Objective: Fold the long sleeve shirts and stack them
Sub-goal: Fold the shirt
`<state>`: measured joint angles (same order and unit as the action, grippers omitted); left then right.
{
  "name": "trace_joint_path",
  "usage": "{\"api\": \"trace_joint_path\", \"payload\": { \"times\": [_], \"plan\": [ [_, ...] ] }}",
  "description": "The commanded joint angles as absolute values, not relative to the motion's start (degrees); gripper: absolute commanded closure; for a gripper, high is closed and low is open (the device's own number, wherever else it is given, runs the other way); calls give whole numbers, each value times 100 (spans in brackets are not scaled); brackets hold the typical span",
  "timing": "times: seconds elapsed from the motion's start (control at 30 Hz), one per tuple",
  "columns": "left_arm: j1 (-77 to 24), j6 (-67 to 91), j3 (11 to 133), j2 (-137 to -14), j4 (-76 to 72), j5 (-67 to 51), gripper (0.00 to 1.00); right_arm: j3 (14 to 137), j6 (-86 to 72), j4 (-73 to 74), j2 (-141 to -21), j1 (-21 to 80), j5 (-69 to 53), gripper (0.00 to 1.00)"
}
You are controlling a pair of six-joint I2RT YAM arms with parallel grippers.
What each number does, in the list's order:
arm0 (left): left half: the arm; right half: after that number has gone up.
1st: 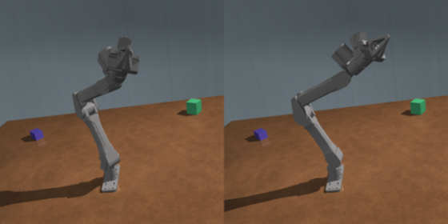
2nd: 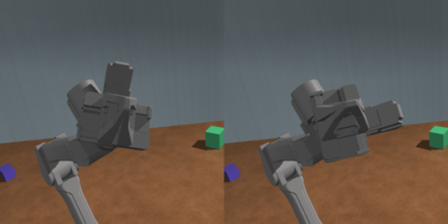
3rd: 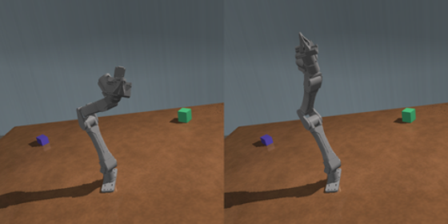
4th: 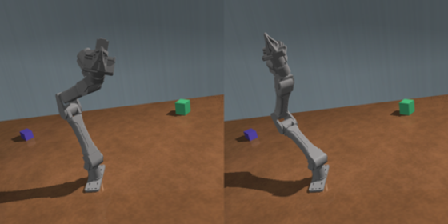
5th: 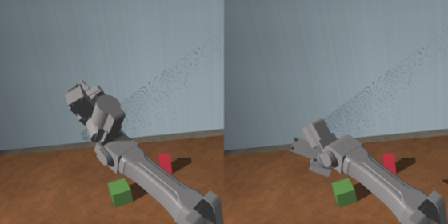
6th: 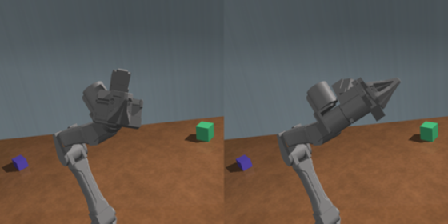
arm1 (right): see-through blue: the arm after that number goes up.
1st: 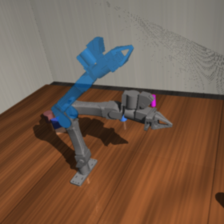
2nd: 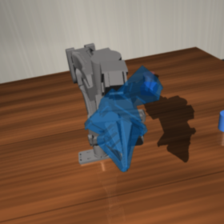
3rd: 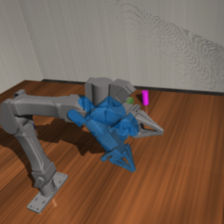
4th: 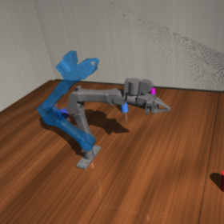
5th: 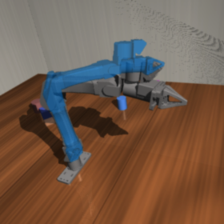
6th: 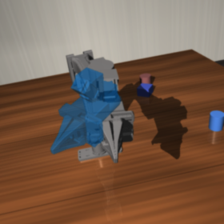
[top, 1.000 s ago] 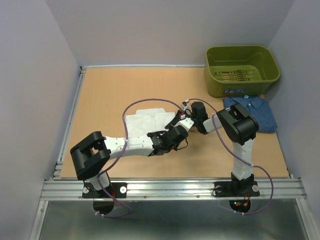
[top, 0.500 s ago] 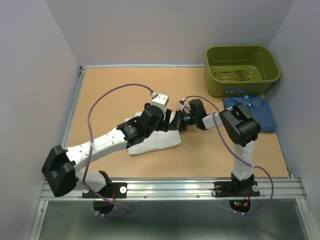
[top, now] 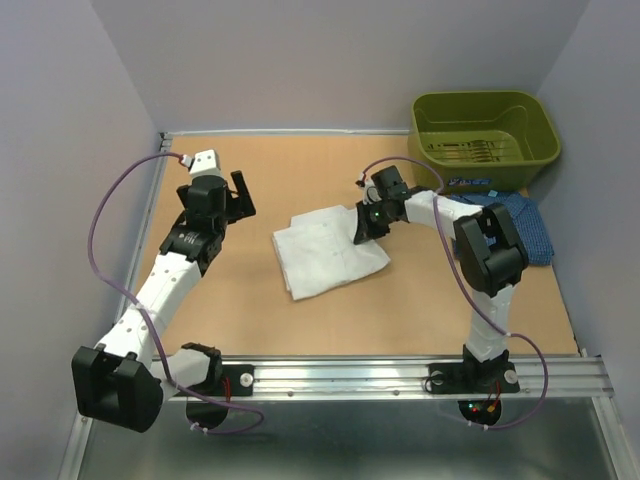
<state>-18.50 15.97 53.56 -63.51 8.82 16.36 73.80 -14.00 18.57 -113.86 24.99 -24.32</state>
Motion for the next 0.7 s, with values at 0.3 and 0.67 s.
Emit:
{"api": "trace_joint_path", "payload": {
  "times": [0.3,0.67],
  "plan": [
    [-1441,1810,5045,-5924,958,2531,1,10545,650,5106,-11180,2391,1790,99],
    [-1389,1846,5062,-6021,949,2531,2,12410,2204,5221,-11399,3172,5166,99]
  ]
}}
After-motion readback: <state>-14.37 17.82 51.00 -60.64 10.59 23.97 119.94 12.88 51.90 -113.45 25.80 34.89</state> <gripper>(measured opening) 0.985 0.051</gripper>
